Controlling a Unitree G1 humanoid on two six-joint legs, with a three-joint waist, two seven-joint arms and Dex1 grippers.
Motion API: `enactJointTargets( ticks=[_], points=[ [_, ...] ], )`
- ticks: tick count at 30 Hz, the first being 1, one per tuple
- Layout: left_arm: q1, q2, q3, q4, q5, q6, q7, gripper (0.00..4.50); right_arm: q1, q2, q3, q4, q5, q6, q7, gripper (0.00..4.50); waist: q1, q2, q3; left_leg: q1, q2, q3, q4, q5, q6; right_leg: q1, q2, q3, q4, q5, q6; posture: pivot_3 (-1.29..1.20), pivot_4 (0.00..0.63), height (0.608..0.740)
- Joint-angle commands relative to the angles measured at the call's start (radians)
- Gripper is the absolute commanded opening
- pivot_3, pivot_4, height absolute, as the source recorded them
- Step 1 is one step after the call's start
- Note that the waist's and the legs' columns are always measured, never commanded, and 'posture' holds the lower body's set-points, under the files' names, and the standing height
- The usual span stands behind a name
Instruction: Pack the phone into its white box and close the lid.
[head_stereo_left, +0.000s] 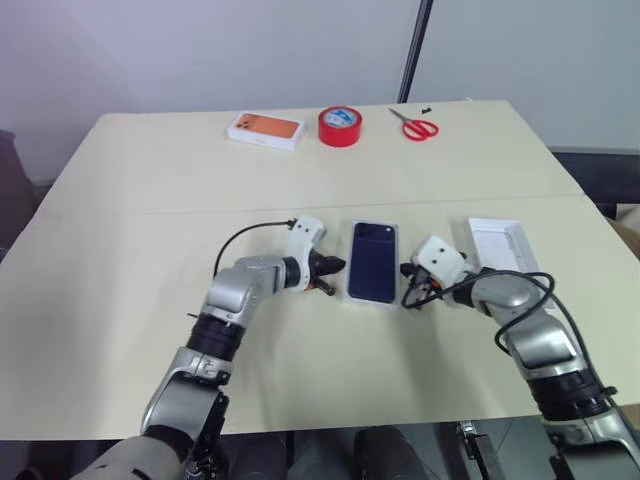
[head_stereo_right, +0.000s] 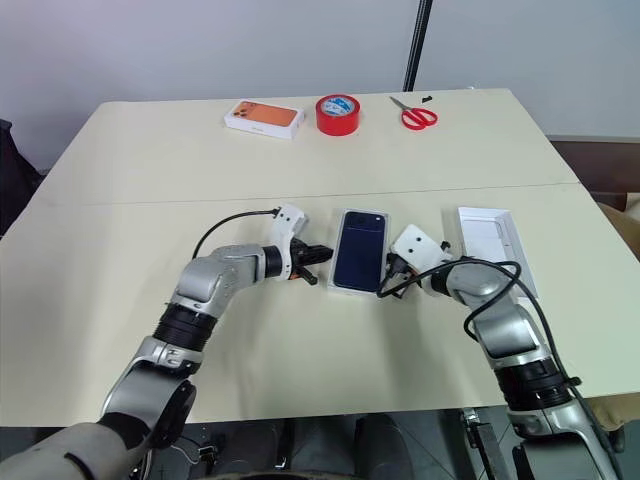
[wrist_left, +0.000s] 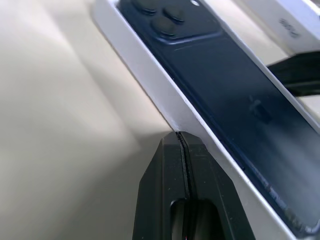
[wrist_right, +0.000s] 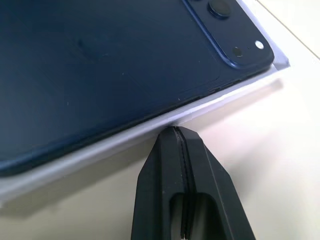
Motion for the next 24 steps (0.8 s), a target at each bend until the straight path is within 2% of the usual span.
enactJointTargets(
  ticks=[1, 8, 11, 18, 24],
  points=[
    [-0.041, -0.086, -0.101, 0.008, 0.0, -0.049, -0.082, 0.02, 0.038, -0.024, -0.017, -0.066, 0.027, 0.007, 0.017, 0.0, -0.001, 0.0, 0.0, 0.0, 0.0, 0.0, 0.0, 0.0, 0.0, 0.0, 0.0, 0.0, -0.001, 0.0, 0.0, 0.0, 0.15, 0.74],
    [-0.046, -0.147, -0.132, 0.02, 0.033, -0.069, -0.119, 0.02, 0.095, -0.082, -0.071, -0.071, 0.022, -0.008, 0.011, 0.0, -0.004, 0.0, 0.0, 0.0, 0.001, 0.0, 0.0, 0.0, 0.001, 0.001, 0.001, 0.0, -0.001, 0.0, 0.0, 0.0, 0.15, 0.74],
    [-0.058, -0.157, -0.102, 0.055, 0.042, -0.077, -0.102, 0.02, 0.101, -0.082, -0.078, -0.083, 0.034, 0.005, 0.02, 0.0, -0.005, 0.0, 0.0, 0.0, 0.001, 0.0, 0.0, 0.0, 0.001, 0.001, 0.001, 0.0, -0.002, 0.0, 0.0, 0.0, 0.15, 0.74],
    [-0.078, -0.12, -0.05, 0.089, 0.048, -0.111, -0.101, 0.02, 0.127, -0.096, -0.086, -0.108, 0.028, 0.001, 0.026, 0.0, -0.007, 0.0, 0.0, 0.0, 0.001, 0.0, 0.0, 0.0, 0.001, 0.001, 0.001, 0.0, -0.001, 0.0, 0.0, 0.0, 0.15, 0.74],
    [-0.049, -0.092, -0.05, 0.03, 0.035, -0.105, -0.131, 0.02, 0.112, -0.121, -0.094, -0.09, 0.026, -0.013, 0.034, 0.0, -0.012, 0.0, 0.0, 0.0, 0.001, 0.0, 0.0, 0.0, 0.001, 0.0, 0.001, 0.0, -0.001, 0.0, 0.0, 0.0, 0.15, 0.74]
  ],
)
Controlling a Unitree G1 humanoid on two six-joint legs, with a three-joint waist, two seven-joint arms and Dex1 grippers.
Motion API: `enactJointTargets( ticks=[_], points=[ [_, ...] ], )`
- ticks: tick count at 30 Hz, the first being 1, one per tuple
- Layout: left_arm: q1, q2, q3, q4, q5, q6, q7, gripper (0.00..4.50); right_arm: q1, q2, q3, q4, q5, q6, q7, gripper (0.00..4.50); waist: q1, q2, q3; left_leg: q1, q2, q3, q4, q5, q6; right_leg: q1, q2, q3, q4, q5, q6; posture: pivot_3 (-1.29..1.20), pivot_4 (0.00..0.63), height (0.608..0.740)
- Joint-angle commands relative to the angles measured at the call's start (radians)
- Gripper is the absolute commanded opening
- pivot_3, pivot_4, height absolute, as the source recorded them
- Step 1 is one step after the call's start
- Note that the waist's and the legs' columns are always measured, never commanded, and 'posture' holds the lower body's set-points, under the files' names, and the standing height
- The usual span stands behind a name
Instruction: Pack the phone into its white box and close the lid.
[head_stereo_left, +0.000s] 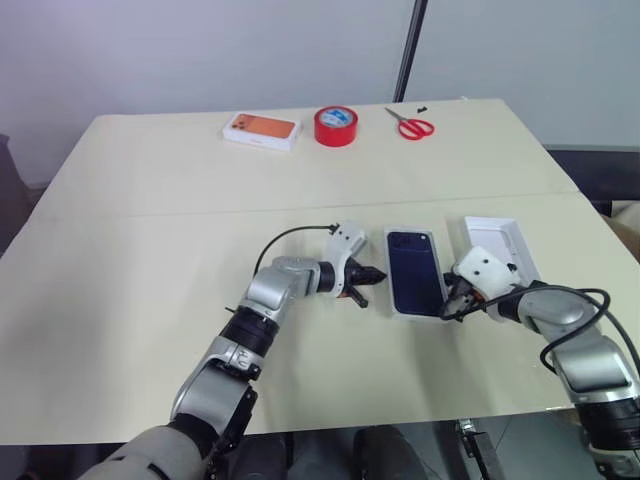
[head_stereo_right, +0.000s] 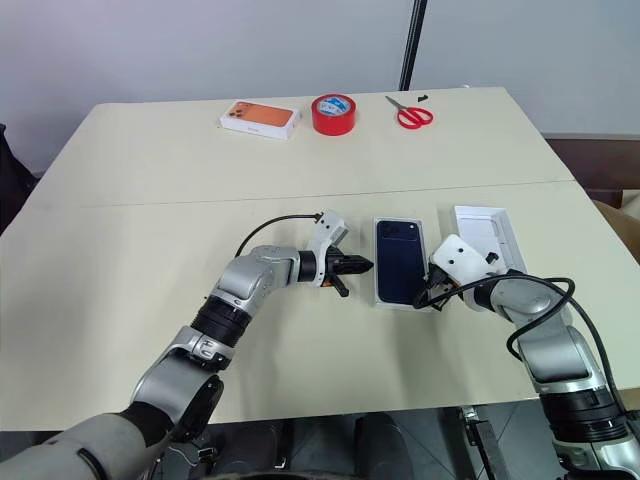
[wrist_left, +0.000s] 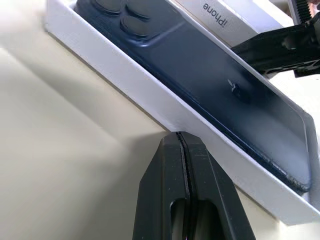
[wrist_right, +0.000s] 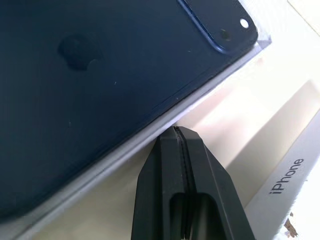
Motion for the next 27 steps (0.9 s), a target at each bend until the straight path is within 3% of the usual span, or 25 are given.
enactJointTargets(
  ticks=[1, 11, 14, 17, 23, 24, 27],
  points=[
    [0.005, 0.001, 0.011, -0.081, -0.03, -0.014, -0.026, 0.02, -0.017, -0.019, 0.006, -0.019, 0.017, -0.027, 0.022, 0.0, 0.0, 0.0, 0.0, 0.0, 0.0, 0.0, 0.0, 0.0, 0.0, 0.0, 0.0, 0.0, 0.0, 0.0, 0.0, 0.0, 0.15, 0.74],
    [0.045, 0.041, 0.045, -0.168, -0.042, -0.038, -0.019, 0.02, -0.074, -0.037, -0.021, 0.046, -0.001, -0.079, -0.015, 0.0, -0.001, 0.0, 0.0, 0.0, 0.0, 0.0, 0.0, 0.0, 0.0, 0.0, 0.0, 0.0, 0.0, 0.0, 0.0, 0.0, 0.15, 0.74],
    [0.031, 0.091, 0.097, -0.175, -0.061, -0.063, -0.038, 0.02, -0.095, -0.036, -0.085, 0.029, 0.094, 0.004, 0.02, 0.0, -0.003, 0.0, 0.0, 0.0, 0.001, 0.0, 0.0, 0.0, 0.0, -0.001, 0.0, 0.0, 0.001, 0.0, 0.0, 0.0, 0.15, 0.74],
    [0.024, 0.153, 0.113, -0.183, -0.071, -0.084, -0.076, 0.86, -0.109, -0.052, -0.108, 0.023, 0.109, 0.031, 0.017, 0.82, -0.009, 0.0, 0.0, 0.0, 0.001, 0.0, 0.0, 0.0, 0.0, -0.001, 0.0, 0.0, 0.001, 0.0, 0.0, 0.0, 0.15, 0.74],
    [0.033, 0.265, 0.142, -0.234, -0.097, -0.133, -0.166, 3.77, -0.158, -0.059, -0.169, 0.011, 0.143, 0.151, -0.045, 3.8, -0.015, 0.0, 0.0, 0.0, 0.001, 0.0, 0.0, 0.0, 0.0, -0.001, 0.0, 0.0, 0.001, 0.0, 0.0, 0.0, 0.15, 0.74],
    [0.049, 0.288, 0.133, -0.237, -0.057, -0.215, -0.16, 4.31, -0.153, -0.036, -0.181, 0.014, 0.153, 0.179, -0.072, 4.35, -0.015, 0.0, 0.0, 0.0, 0.001, 0.0, 0.0, 0.0, 0.0, -0.001, 0.0, 0.0, 0.001, 0.0, 0.0, 0.0, 0.15, 0.74],
    [0.098, 0.335, 0.119, -0.227, -0.007, -0.382, -0.183, 4.42, -0.122, -0.002, -0.185, -0.01, 0.169, 0.246, -0.116, 4.38, -0.017, 0.001, 0.0, 0.0, 0.002, 0.0, -0.001, 0.0, 0.0, -0.001, 0.001, 0.0, 0.001, 0.0, 0.0, 0.0, 0.15, 0.74]
  ],
)
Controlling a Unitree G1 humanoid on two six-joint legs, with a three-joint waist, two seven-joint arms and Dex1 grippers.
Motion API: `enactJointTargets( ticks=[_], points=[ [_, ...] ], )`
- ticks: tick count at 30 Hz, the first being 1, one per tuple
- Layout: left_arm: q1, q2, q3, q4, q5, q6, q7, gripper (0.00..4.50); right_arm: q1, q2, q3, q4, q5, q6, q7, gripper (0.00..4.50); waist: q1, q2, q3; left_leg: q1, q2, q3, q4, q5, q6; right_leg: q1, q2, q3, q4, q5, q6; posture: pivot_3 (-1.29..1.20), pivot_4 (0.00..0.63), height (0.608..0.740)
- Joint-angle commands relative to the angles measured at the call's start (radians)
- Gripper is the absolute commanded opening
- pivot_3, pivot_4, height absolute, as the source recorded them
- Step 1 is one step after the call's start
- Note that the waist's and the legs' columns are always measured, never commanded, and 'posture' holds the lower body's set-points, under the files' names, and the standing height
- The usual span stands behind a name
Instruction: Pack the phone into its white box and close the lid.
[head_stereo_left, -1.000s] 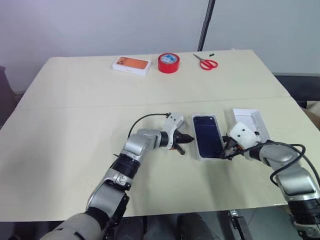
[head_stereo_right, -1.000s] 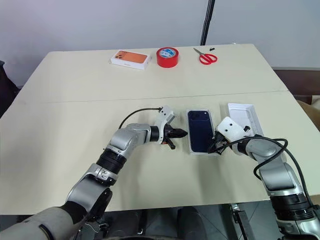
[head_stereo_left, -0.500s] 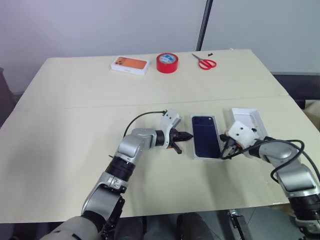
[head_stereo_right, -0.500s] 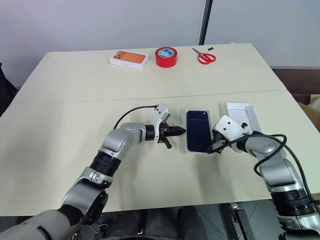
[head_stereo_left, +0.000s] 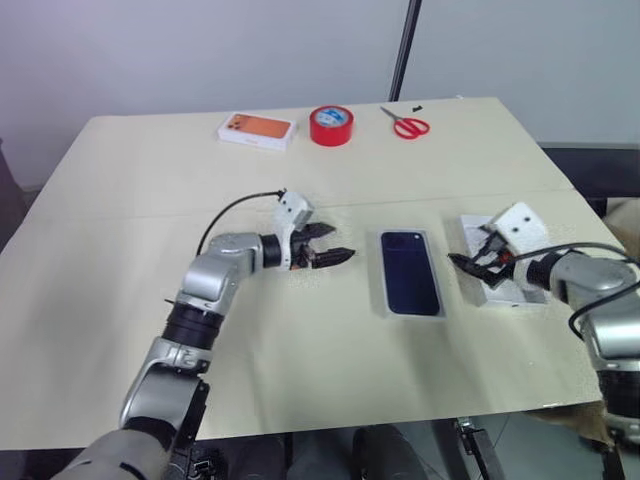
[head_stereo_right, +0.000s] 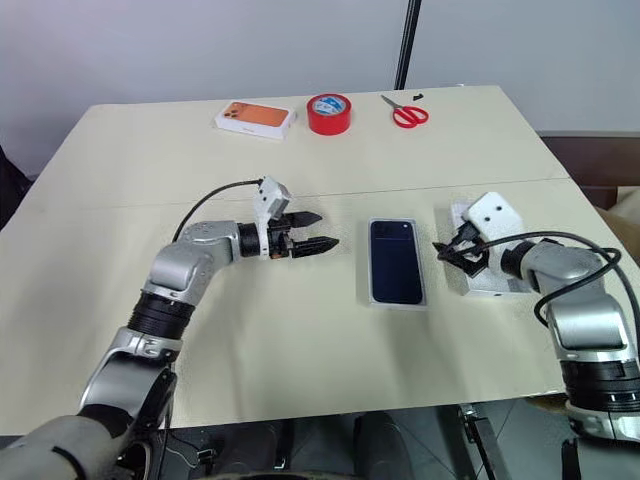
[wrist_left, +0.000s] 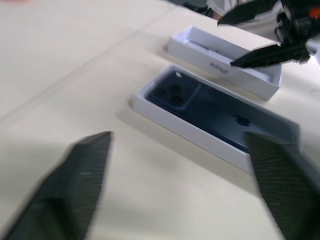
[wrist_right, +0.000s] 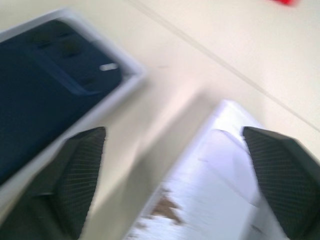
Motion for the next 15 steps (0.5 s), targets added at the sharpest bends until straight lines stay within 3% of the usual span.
enactJointTargets(
  ticks=[1, 9, 15],
  points=[
    [0.048, 0.036, 0.018, -0.016, -0.01, -0.137, -0.077, 4.42, 0.043, 0.018, -0.019, -0.07, 0.015, 0.066, -0.047, 4.38, 0.0, 0.0, 0.0, 0.0, 0.0, 0.0, -0.001, 0.0, 0.0, 0.0, 0.0, 0.0, 0.0, 0.0, 0.0, 0.0, 0.15, 0.74],
    [0.184, 0.108, 0.088, -0.14, -0.176, -0.165, -0.266, 4.42, 0.189, 0.028, -0.072, -0.296, 0.065, 0.302, -0.114, 4.38, 0.0, 0.0, 0.0, 0.0, 0.0, 0.001, -0.001, 0.0, 0.0, -0.001, 0.0, 0.001, 0.0, 0.0, 0.0, 0.0, 0.15, 0.74],
    [0.203, 0.131, 0.088, -0.155, -0.18, -0.212, -0.292, 4.42, 0.027, -0.007, -0.018, -0.239, 0.082, 0.459, -0.138, 4.38, -0.004, 0.001, 0.0, 0.001, 0.0, 0.001, -0.001, 0.001, 0.001, -0.001, 0.0, 0.001, 0.002, 0.0, 0.0, 0.0, 0.15, 0.74]
  ],
)
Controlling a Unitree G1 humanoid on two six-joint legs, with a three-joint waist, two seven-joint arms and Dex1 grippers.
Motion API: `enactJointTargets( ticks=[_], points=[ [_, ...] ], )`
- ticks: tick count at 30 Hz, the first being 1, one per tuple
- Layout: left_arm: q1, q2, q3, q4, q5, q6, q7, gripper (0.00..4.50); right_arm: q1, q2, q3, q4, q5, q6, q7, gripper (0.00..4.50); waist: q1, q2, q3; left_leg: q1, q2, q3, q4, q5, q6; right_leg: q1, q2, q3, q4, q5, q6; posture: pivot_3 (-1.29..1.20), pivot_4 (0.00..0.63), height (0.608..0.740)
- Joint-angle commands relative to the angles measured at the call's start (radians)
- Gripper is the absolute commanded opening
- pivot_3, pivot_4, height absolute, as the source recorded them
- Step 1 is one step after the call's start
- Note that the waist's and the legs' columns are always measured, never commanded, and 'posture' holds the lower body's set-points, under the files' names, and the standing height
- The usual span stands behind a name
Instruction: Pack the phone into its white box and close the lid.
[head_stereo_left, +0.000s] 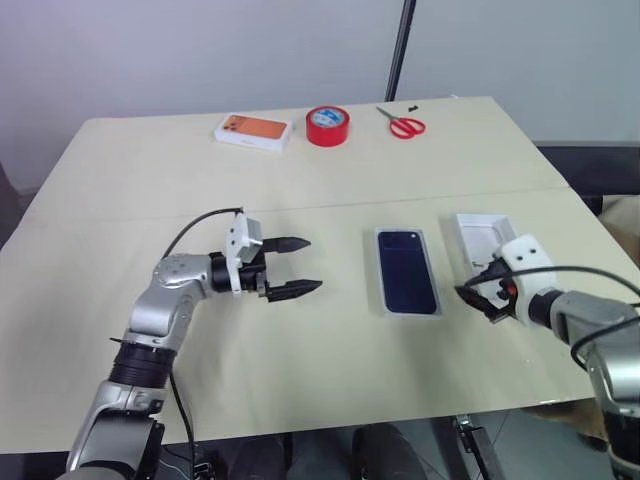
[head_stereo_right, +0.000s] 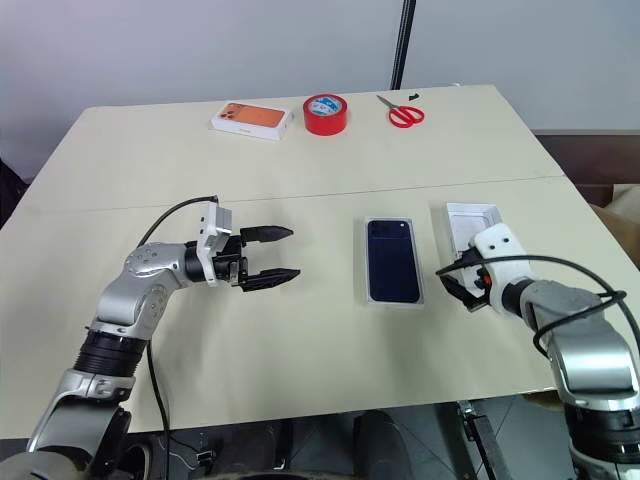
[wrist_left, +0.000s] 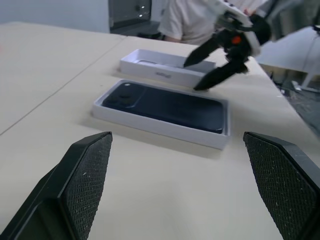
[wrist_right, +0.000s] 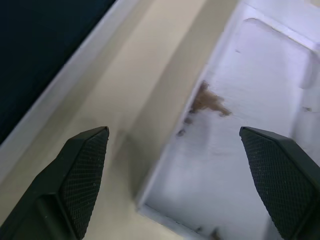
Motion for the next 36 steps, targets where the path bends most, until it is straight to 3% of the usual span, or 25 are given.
enactJointTargets(
  ticks=[1, 9, 19, 34, 36],
  points=[
    [-0.013, 0.006, 0.012, -0.035, -0.013, -0.049, -0.017, 4.42, -0.115, -0.039, 0.031, 0.049, 0.015, 0.087, -0.01, 4.38, 0.0, 0.0, 0.0, 0.0, 0.0, 0.0, 0.0, 0.0, 0.0, 0.0, 0.0, 0.0, 0.0, 0.0, 0.0, 0.0, 0.15, 0.74],
    [0.021, 0.004, 0.009, -0.078, -0.004, -0.078, 0.011, 4.42, -0.212, -0.125, 0.141, 0.149, 0.06, 0.21, 0.061, 4.38, 0.002, 0.0, 0.0, -0.001, 0.0, 0.0, -0.001, 0.0, 0.0, 0.0, -0.001, 0.0, -0.001, 0.0, 0.0, 0.0, 0.15, 0.74],
    [0.123, 0.007, 0.01, -0.185, -0.012, -0.066, 0.082, 4.42, -0.422, -0.084, 0.157, 0.304, 0.09, 0.392, 0.009, 4.38, 0.001, 0.0, 0.0, 0.0, 0.001, 0.0, -0.001, 0.0, 0.0, -0.002, 0.0, 0.0, 0.0, 0.0, 0.0, 0.0, 0.15, 0.74],
    [0.142, -0.004, 0.001, -0.216, -0.012, -0.062, 0.152, 4.42, -0.385, -0.057, 0.155, 0.249, 0.103, 0.514, -0.082, 4.38, 0.001, 0.0, 0.0, -0.001, 0.001, 0.001, -0.001, 0.0, 0.0, -0.002, 0.0, 0.0, 0.0, 0.0, 0.0, 0.0, 0.15, 0.74],
    [0.137, -0.006, 0.0, -0.214, -0.012, -0.06, 0.158, 4.5, -0.379, -0.061, 0.16, 0.242, 0.089, 0.504, -0.105, 3.87, 0.003, 0.0, 0.0, -0.001, 0.001, 0.001, -0.001, 0.0, 0.0, -0.002, -0.001, 0.0, 0.0, 0.0, 0.0, 0.0, 0.15, 0.74]
  ],
)
